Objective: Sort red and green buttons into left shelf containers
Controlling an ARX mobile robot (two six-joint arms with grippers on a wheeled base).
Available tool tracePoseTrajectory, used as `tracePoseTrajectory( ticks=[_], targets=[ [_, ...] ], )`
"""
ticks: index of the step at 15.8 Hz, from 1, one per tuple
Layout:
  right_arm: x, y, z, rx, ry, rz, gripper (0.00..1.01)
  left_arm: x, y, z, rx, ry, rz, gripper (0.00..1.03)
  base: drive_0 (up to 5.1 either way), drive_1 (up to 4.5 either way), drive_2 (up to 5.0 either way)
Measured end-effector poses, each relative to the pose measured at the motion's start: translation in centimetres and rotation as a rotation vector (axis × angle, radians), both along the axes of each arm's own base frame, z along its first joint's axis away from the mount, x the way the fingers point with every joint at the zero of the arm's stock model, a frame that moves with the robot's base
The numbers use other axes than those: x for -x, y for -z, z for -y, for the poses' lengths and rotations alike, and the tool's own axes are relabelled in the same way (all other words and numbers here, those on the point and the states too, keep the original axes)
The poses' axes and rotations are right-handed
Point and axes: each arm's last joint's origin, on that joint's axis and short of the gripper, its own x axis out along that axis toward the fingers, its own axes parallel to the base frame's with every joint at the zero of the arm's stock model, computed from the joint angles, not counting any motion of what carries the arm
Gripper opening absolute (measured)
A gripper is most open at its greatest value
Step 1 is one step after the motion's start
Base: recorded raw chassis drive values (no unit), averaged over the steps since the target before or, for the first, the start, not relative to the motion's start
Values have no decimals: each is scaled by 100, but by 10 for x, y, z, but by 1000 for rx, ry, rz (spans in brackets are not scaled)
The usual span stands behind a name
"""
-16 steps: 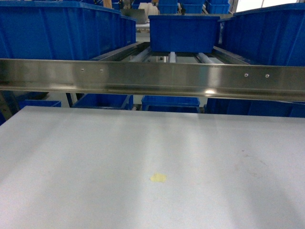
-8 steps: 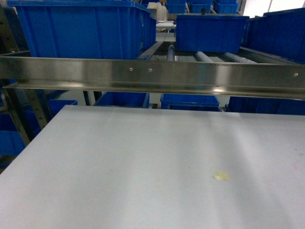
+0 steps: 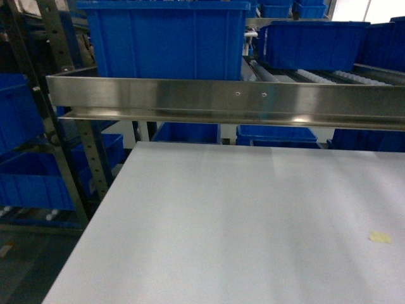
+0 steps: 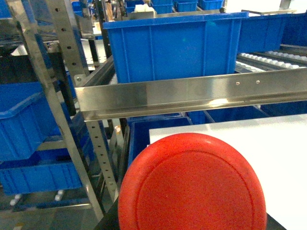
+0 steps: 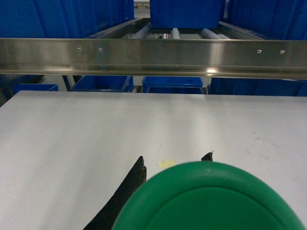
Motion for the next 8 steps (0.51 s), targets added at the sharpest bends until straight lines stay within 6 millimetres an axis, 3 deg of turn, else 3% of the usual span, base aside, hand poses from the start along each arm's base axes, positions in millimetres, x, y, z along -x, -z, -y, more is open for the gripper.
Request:
tracePoseTrajectory(
  ticks=[8],
  targets=[
    [0, 0, 0, 0, 0, 0, 28, 0, 0, 0, 0, 0, 1, 24, -502, 243, 243]
  ],
)
